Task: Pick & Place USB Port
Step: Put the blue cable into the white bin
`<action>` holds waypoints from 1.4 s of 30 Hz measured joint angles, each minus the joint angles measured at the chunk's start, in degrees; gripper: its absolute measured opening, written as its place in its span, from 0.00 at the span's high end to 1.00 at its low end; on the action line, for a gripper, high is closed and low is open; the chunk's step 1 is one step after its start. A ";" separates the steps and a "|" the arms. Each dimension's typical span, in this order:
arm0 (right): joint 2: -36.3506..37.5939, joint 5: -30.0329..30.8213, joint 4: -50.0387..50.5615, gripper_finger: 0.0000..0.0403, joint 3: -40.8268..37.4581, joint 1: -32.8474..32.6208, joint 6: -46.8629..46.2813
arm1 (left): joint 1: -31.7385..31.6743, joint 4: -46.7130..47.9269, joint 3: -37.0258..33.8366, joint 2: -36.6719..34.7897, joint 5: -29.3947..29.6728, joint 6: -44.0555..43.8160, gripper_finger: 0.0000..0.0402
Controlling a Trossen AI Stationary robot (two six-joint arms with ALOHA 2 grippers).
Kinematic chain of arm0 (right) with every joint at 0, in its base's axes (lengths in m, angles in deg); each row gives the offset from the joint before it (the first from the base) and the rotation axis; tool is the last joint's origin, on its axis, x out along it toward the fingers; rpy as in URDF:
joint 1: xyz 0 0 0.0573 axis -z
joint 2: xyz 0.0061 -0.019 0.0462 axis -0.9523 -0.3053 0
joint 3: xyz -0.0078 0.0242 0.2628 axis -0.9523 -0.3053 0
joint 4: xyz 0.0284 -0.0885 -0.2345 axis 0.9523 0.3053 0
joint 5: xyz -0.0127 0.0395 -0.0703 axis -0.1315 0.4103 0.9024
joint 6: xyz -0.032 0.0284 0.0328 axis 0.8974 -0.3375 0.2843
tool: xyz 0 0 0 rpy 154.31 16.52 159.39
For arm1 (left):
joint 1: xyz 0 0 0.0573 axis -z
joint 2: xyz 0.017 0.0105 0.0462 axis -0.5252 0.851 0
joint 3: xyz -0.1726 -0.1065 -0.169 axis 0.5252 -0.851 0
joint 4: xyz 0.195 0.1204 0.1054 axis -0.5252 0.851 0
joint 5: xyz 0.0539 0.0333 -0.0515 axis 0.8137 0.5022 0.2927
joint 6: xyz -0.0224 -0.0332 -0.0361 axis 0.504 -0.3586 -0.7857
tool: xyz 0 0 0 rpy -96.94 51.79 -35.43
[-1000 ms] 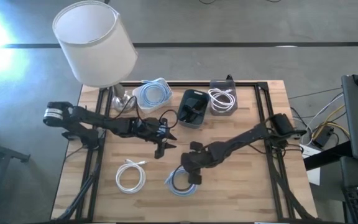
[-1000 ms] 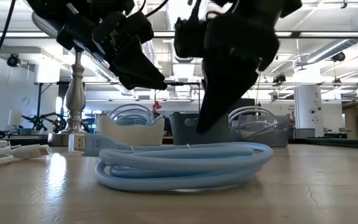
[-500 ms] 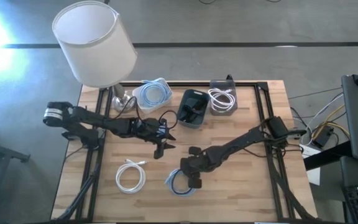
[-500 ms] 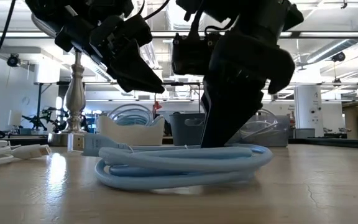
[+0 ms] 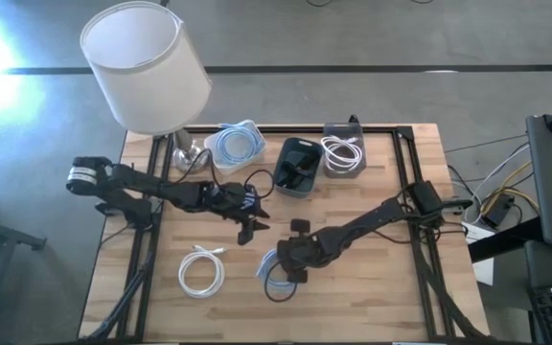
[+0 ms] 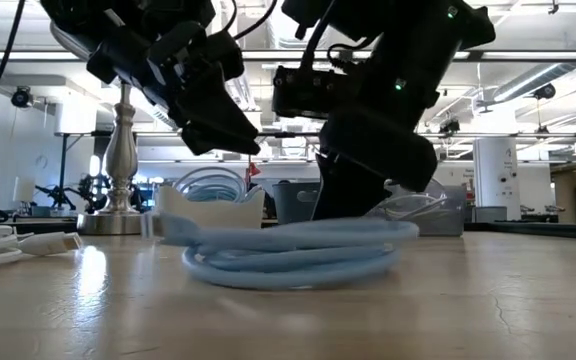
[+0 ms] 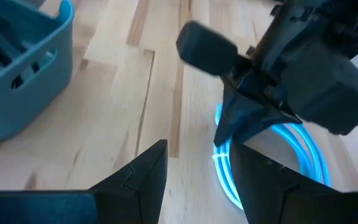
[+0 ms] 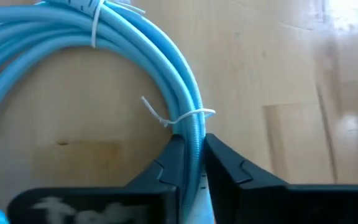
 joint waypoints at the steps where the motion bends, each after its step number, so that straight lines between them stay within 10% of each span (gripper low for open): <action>1: 0.40 0.30 0.10 0.93 -0.04 0.02 0.52 | 0.00 0.43 0.00 0.00 0.00 -0.54 0.56; 13: 9.50 17.04 7.70 0.96 -0.36 0.11 0.44 | 0.01 -2.44 -0.17 4.28 -1.68 -4.02 0.56; 42: 7.02 23.44 6.97 0.95 0.64 0.00 1.68 | 0.02 -8.13 -0.15 9.84 -3.86 -11.25 0.56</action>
